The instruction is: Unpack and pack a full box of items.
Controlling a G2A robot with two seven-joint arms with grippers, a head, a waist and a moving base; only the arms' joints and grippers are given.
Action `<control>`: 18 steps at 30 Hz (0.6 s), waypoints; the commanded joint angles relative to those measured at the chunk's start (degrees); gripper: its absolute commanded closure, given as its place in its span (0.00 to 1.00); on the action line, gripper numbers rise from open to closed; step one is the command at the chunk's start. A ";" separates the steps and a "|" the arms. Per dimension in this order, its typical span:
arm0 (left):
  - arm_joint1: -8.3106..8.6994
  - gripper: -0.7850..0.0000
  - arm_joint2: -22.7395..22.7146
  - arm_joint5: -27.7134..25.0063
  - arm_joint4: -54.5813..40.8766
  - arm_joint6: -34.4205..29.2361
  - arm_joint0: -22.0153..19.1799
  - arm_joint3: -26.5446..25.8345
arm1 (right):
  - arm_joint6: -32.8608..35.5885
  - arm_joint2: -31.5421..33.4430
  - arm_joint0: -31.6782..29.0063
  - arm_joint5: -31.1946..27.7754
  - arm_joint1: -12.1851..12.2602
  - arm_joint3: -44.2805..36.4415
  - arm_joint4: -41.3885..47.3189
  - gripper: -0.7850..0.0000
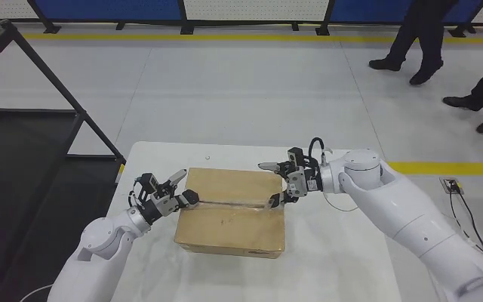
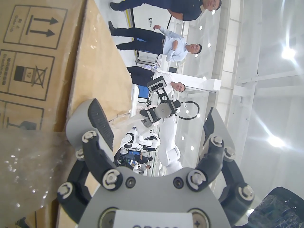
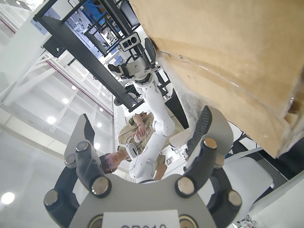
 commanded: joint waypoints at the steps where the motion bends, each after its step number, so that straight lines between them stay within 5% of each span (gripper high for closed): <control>1: -0.02 0.00 0.00 0.15 0.16 0.05 0.03 -0.06 | -1.31 1.39 -0.90 0.87 0.78 -1.72 -0.92 0.00; 18: -0.30 0.00 -0.22 0.19 0.08 0.23 0.13 -0.11 | -7.03 9.39 -6.81 4.77 3.92 -9.70 -5.14 0.00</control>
